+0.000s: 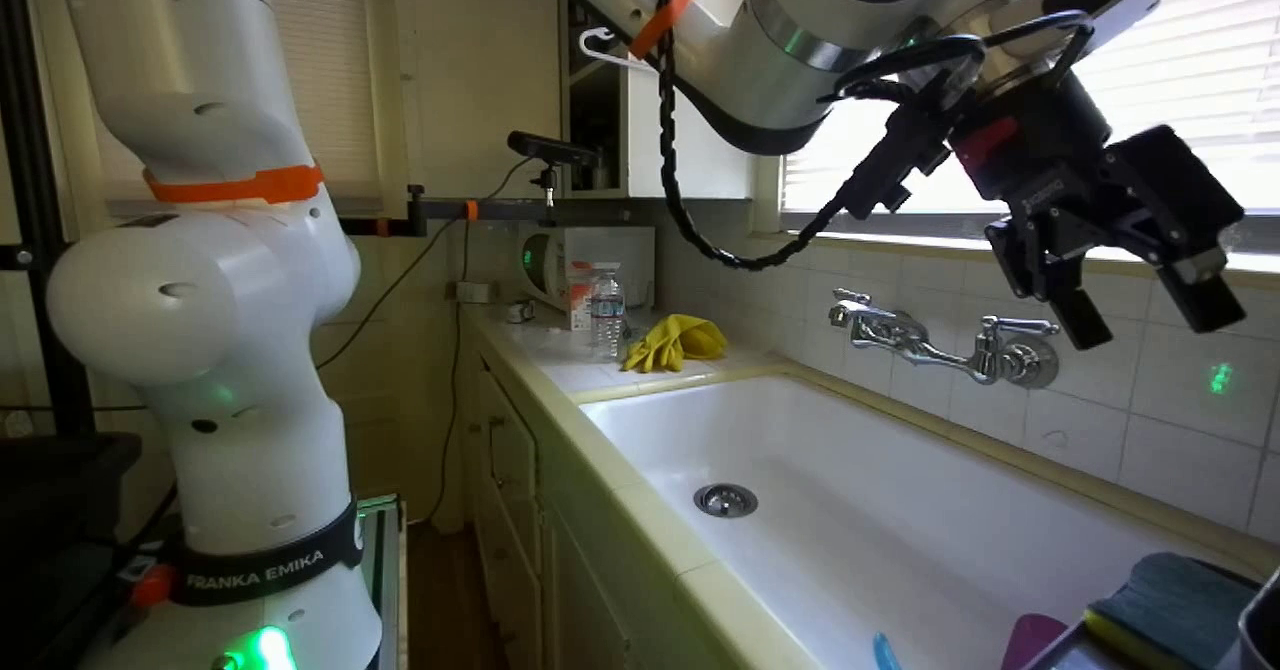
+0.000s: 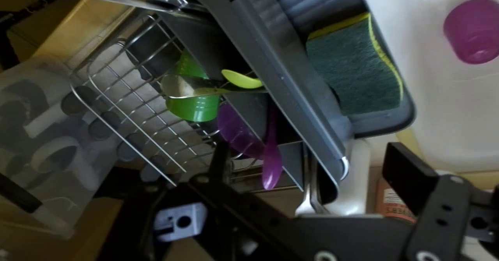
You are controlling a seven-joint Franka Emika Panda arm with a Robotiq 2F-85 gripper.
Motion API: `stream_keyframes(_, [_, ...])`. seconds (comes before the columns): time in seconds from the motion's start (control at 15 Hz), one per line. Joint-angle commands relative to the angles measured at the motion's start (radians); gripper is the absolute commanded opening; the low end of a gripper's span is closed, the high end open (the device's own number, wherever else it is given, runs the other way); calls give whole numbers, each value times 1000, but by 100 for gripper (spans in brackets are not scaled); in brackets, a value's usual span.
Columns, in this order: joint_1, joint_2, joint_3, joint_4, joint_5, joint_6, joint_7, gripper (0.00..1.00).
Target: Open the faucet then close it and put the silver spoon on the dishrack.
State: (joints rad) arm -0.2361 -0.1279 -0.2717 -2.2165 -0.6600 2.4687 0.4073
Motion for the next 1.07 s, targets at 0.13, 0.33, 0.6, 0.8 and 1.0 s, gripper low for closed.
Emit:
stream_keyframes(0.13, [30, -53, 30, -56, 251, -21, -384, 100])
stream_keyframes(0.33, [59, -60, 44, -68, 383, -42, -565, 100])
stream_keyframes(0.6, [86, -71, 59, -62, 498, -116, -689, 100])
stream_keyframes(0.8, [78, -45, 71, -43, 486, -109, -663, 100])
stream_keyframes(1.0, [86, -52, 73, -43, 504, -128, -677, 100])
